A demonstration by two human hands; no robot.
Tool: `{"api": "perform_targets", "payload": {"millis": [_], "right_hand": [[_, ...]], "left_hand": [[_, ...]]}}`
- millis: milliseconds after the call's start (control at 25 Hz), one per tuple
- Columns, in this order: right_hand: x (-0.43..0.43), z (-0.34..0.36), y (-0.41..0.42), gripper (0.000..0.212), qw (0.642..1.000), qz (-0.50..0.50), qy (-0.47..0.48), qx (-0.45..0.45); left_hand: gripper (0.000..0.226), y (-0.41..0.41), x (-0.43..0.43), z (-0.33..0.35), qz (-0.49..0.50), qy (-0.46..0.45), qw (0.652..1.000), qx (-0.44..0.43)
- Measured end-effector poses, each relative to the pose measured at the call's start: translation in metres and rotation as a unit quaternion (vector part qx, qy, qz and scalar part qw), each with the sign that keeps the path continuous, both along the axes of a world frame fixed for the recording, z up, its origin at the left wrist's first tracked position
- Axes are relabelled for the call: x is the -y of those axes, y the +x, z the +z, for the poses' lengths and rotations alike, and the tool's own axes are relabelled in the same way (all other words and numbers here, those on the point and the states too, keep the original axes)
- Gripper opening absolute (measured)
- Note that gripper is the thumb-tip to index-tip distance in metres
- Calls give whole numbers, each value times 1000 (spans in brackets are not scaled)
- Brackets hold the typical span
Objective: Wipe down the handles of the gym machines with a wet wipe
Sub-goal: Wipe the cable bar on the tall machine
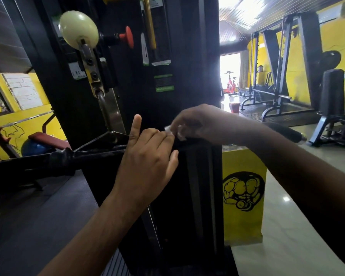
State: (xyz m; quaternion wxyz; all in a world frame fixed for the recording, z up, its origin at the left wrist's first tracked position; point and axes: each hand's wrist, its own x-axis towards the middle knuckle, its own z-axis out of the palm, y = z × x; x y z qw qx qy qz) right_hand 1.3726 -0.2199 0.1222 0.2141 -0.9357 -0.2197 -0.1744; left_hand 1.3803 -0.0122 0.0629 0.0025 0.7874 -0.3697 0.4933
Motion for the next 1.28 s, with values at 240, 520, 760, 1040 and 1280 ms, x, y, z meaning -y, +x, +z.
{"api": "perform_targets", "payload": {"millis": [240,520,760,1040,1280], "right_hand": [[2,9,6,23,994,-45,-88,-40],[5,-9,1,19,970,-207,-124,18],[-50,-114,-44,11,851,-300,318,292],[-111,-117,-17,18,387,-5,922,15],[-97,-106,7,48,224,105,964,-95]], "left_hand": [[33,-3,5,1,6,16,1000,-16],[33,-4,8,0,-13,6,999,-32],[30,0,13,5,-46,-31,997,-59],[28,9,13,0,-77,-47,994,-56],[29,6,13,-4,-81,-32,996,-21]]}}
